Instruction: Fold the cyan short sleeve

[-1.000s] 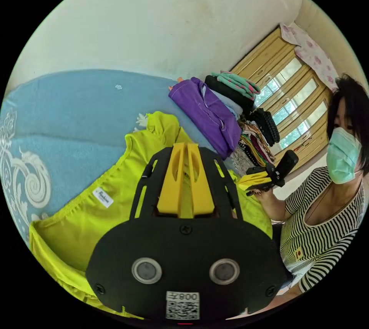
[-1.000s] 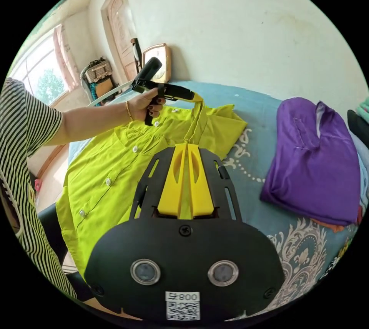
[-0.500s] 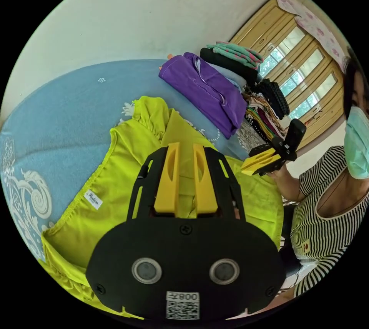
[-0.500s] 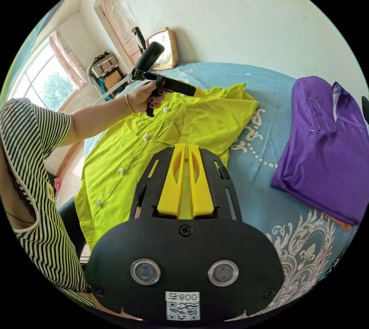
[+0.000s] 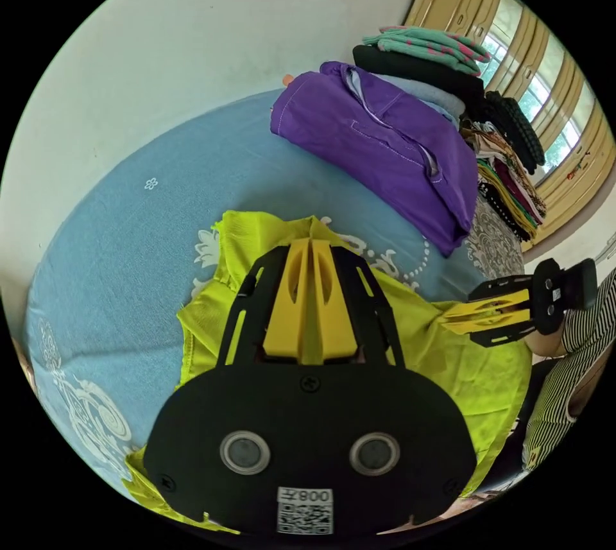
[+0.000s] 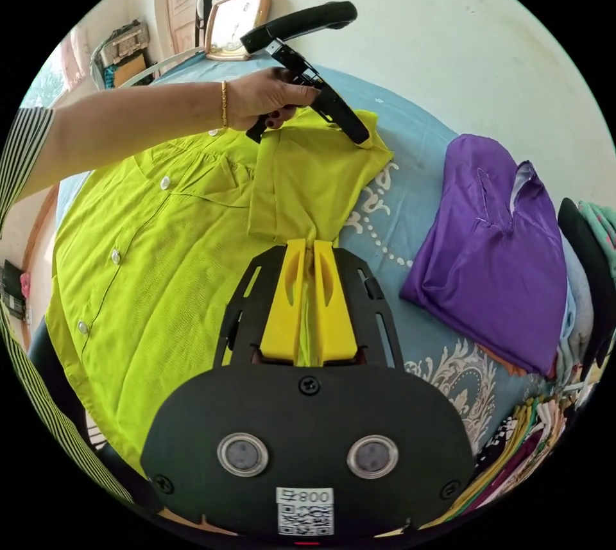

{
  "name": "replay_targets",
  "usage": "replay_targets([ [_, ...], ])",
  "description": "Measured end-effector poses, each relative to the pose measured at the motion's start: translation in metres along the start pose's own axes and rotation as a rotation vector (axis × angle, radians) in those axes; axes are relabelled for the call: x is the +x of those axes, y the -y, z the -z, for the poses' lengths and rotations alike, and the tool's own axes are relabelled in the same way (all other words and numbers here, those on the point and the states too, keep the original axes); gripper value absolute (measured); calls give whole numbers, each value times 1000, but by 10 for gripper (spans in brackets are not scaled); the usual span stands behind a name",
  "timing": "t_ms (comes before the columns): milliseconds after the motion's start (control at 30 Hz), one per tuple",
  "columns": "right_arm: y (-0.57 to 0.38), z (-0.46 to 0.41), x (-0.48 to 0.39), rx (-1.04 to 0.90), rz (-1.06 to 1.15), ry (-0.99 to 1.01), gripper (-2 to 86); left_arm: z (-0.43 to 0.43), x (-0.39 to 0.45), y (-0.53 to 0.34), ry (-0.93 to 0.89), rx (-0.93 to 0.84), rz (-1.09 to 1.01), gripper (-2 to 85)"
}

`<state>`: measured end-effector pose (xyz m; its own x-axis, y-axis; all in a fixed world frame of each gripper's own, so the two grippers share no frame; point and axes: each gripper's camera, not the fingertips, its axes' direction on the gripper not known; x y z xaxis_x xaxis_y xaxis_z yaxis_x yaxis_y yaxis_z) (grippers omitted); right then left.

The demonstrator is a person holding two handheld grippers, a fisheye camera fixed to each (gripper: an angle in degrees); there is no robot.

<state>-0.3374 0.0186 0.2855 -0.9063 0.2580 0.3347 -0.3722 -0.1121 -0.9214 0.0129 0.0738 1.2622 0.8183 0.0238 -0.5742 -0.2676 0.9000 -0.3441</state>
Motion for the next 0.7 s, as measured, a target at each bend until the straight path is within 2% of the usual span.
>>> replay_targets([
  [100,-5,10,11,19,-58,-81,28,0,10,8,19,32,-11,8],
  [233,-11,9,18,8,-75,-5,36,-16,17,14,10,-9,-7,10],
  [300,-14,12,16,5,-78,-35,44,-22,24,14,21,-26,-14,15],
  [600,-32,53,38,115,-183,-7,23,16,31,-15,-33,174,32,19],
  [700,-36,67,45,178,-198,50,14,20,41,-34,-60,180,20,14],
])
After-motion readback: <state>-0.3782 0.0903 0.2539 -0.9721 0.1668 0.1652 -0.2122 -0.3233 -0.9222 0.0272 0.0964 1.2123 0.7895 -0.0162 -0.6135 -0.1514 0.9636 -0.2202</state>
